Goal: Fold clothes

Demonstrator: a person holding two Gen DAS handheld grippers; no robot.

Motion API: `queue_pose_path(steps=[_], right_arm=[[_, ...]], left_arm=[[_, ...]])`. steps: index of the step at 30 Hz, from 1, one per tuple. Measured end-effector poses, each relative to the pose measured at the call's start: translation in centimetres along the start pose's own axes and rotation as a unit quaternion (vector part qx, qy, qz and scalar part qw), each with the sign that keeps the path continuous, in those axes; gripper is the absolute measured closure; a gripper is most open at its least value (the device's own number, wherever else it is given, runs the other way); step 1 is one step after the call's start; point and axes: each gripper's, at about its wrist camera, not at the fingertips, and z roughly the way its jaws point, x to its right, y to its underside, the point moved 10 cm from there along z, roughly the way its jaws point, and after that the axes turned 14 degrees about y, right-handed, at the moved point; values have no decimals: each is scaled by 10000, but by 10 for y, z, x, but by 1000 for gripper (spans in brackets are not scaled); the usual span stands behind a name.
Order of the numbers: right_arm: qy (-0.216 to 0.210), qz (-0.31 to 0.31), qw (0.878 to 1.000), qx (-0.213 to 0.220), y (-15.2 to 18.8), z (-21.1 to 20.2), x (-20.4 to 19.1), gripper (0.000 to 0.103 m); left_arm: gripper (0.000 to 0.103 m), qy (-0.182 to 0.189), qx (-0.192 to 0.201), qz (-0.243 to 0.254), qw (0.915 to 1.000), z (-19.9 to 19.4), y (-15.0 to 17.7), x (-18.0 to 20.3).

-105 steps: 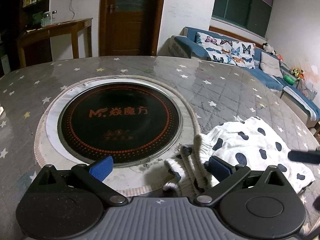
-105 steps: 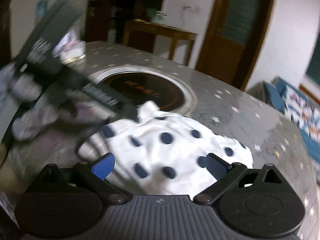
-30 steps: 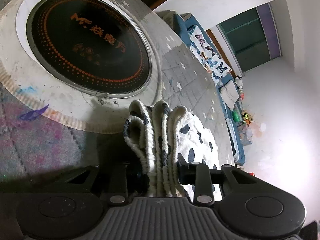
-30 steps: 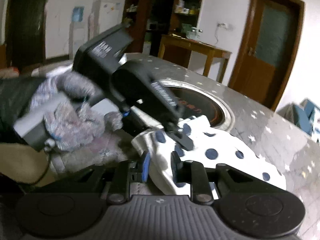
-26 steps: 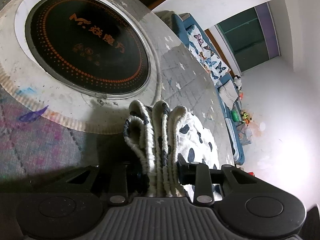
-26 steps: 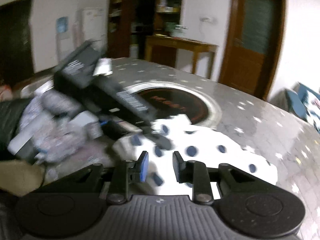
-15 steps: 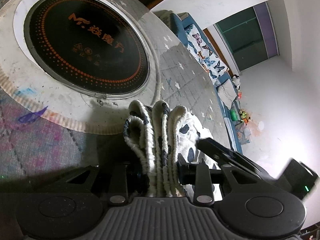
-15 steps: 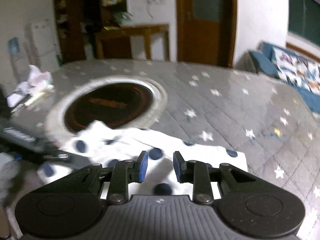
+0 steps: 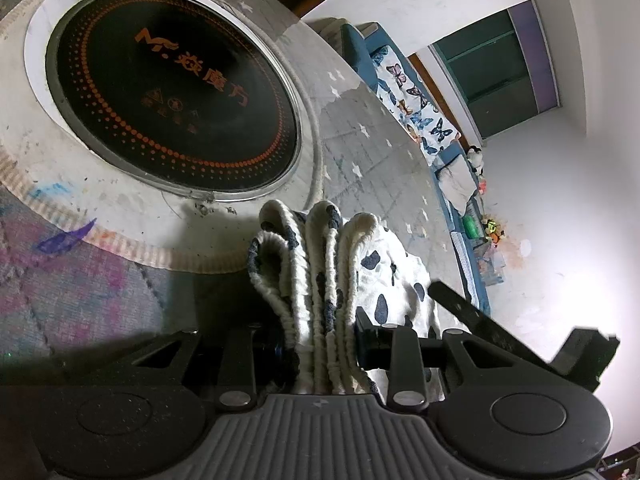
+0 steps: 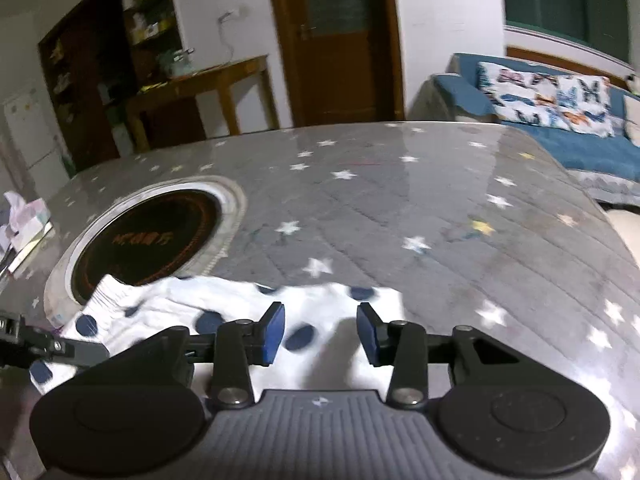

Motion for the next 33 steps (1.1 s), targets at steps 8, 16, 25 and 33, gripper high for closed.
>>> queue_pose_path(steps=[8,16,25,33], right_arm=[[4,518,9985,-181,27,-2,29,62],[-356,749,9965,-105,34,-3,20,89],[-224,845,9947,533,0,-28,41,96],[339,804,9927,837,-42,-29,91,96]], left_arm=[[69,-214,-44,150,9996,1,0,5],[70,-649,-126,592,9961,4,1,19],[71,-698,-229,1378,9877,32,-16,70],[71,-522,-368,1806,9815,95,-30,116]])
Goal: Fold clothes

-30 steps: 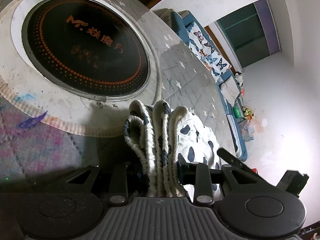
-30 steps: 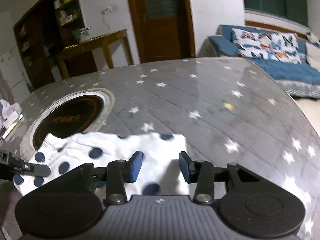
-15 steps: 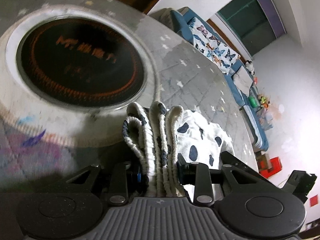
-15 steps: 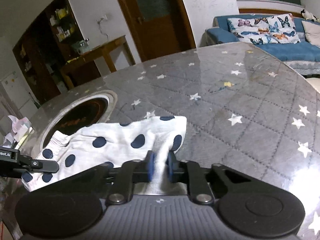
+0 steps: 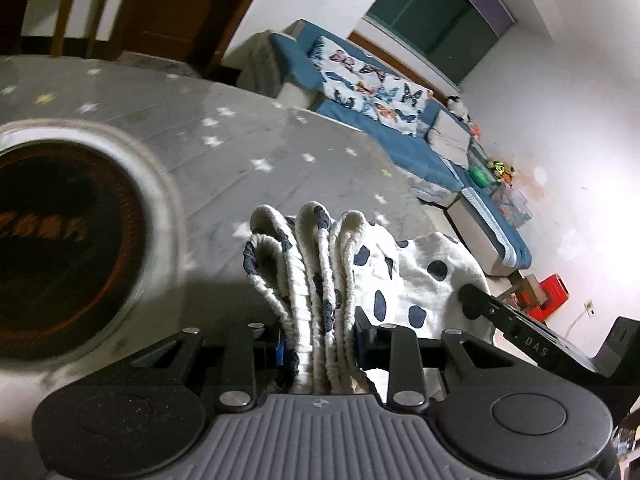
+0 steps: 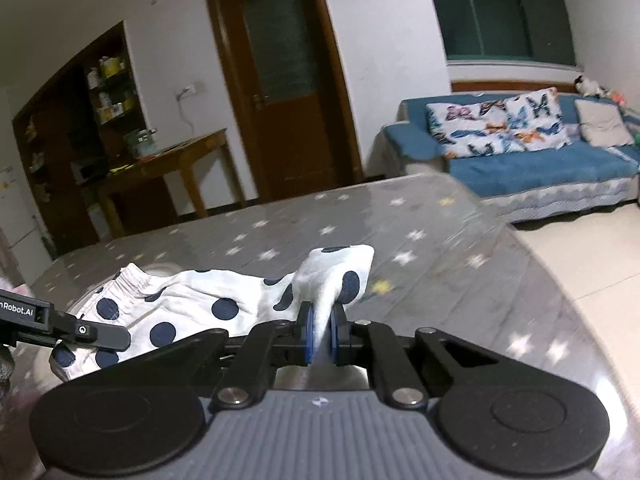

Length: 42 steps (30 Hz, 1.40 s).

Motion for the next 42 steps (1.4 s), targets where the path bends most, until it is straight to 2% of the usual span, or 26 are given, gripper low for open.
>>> queue_pose_path(steps=[6,11,12,15,17,19,20,22,26,27,31,34,38,42], right_arm=[[360,-96,9993,-5,-18,24,27,96],[622,-102,9976,-295,-5,52,43,93],[655,-108,9971,-359,-1,57,45,92],[747,-97,9959,-510,9,67,52,89],[781,-29,9956,-520,9,68,58,89],[769,-46,9960,-462,8,66,62,89],[734,-55,9964,-432,5,65,61,88],[651,-80,9971,-380,0,65,58,86],[415,-134,9980,-467,-3,77,43,82],[389,-158,9978,-512,-3,82,39,82],[316,-209,9968,-699,2,102,32,77],[324,-253,9958,-813,5,116,29,76],[339,-353,9944,-939,10,129,26,68],[279,-402,9950,-874,6,124,24,67]], left_arm=[[70,28,-44,99,9999,40,-13,10],[66,-176,-294,71,9994,63,-3,-1],[63,-248,-341,83,9991,66,-1,-4],[47,-435,-413,130,9981,66,2,-13],[46,-479,-346,231,9980,59,-2,-13],[37,-538,-239,382,9975,52,-8,-11],[37,-578,-164,484,9970,48,-11,-9],[37,-669,-8,709,9952,41,-19,-4],[42,-581,203,1091,9921,41,-27,17],[48,-516,196,1155,9918,44,-28,22],[61,-287,45,1333,9907,63,-26,33],[63,-286,-98,1389,9898,81,-25,29],[64,-432,-307,1432,9883,97,-19,13],[65,-438,-289,1391,9889,98,-19,6]])
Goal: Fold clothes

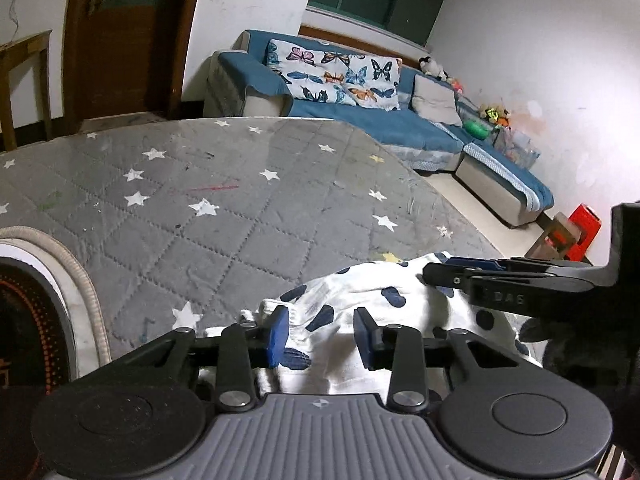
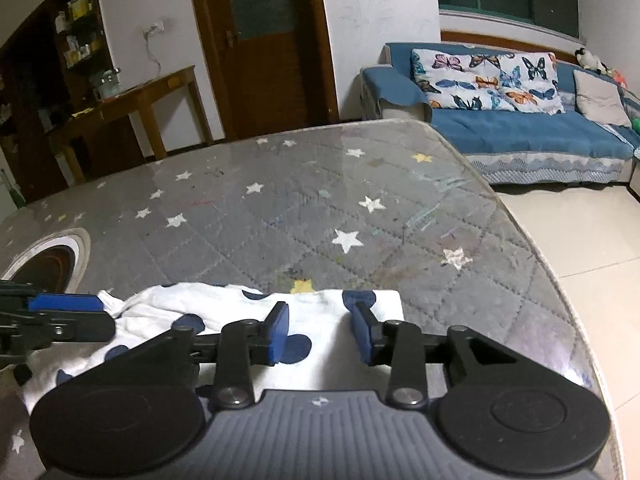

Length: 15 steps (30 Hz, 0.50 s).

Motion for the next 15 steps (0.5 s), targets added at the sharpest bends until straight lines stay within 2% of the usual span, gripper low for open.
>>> queue_pose_path(steps=[5,15], right_arm=[[-137,-2,9996,246,2,-40,3,66],[-228,-223,9991,283,57,-101,-4,60]], left_arm=[[65,24,80,96,9999,-10,-4,10],[63,-122,40,529,9985,-23,11,26]])
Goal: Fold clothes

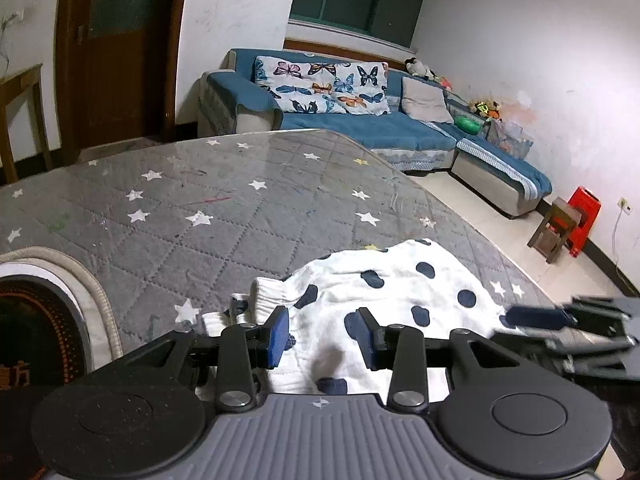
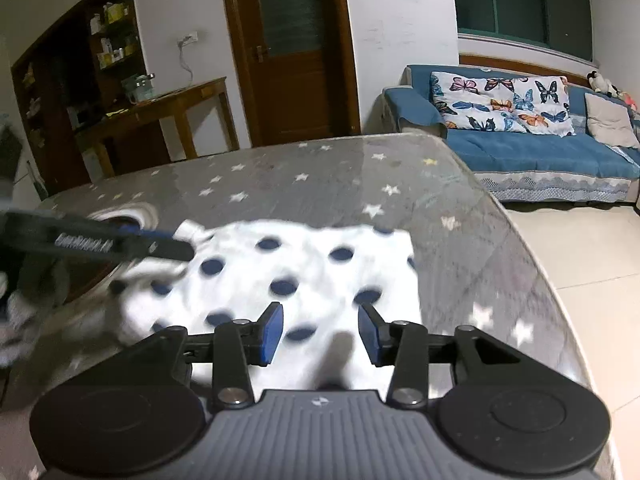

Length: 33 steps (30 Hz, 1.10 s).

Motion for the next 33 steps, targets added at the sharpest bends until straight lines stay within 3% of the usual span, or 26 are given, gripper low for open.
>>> queue_pose_path(steps=[8,13,15,17,27,33], right_arm=[[171,86,9997,-157,36,-2,3,57],[163,197,9997,18,31,-14,-3,43],[163,229,9996,65,32,-16,-6,29],[169,244,9995,110,32,-19,-10,24],[267,317,9986,320,34,-34,-32,2],[404,355,9977,406,38,-46,-42,0]], left_arm=[[63,-205,-97,123,9997,7,5,-4],[54,-180,-58,133,9997,-2,7,3],[53,-148,-47,137,9998,-7,10,6],[50,-117,-41,123,9998,-13,14,8],[29,-90,134,-17,9999,-49,36,12],[13,-120,299,44,9995,-71,49,15]])
